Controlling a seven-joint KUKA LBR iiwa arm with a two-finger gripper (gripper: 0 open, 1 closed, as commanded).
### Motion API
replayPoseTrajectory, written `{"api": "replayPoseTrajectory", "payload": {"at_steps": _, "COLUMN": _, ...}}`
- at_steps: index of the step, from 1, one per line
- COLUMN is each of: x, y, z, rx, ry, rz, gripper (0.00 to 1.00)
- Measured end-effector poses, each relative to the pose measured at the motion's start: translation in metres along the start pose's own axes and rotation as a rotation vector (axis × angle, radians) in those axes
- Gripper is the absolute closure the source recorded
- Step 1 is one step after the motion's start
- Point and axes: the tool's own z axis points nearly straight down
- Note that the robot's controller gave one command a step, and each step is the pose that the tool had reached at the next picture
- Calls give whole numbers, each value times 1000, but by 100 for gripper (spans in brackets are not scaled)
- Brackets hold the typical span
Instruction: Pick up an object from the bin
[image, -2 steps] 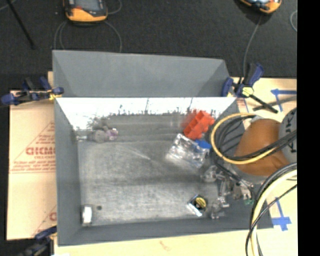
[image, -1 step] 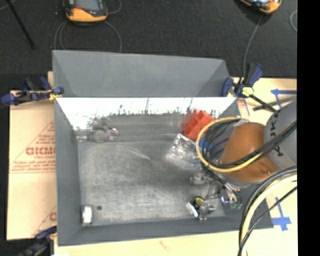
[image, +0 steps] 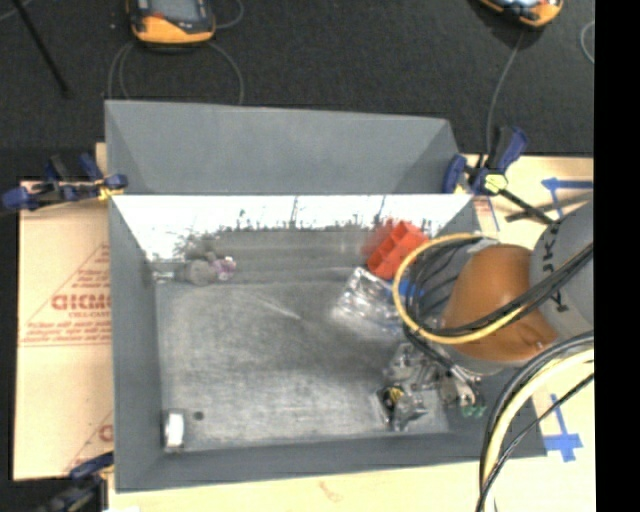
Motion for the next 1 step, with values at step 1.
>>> {"api": "replayPoseTrajectory", "payload": {"at_steps": 1, "x": -53, "y": -46, "z": -166, "rx": -2, "ry": 11, "rz": -91, "gripper": 100}}
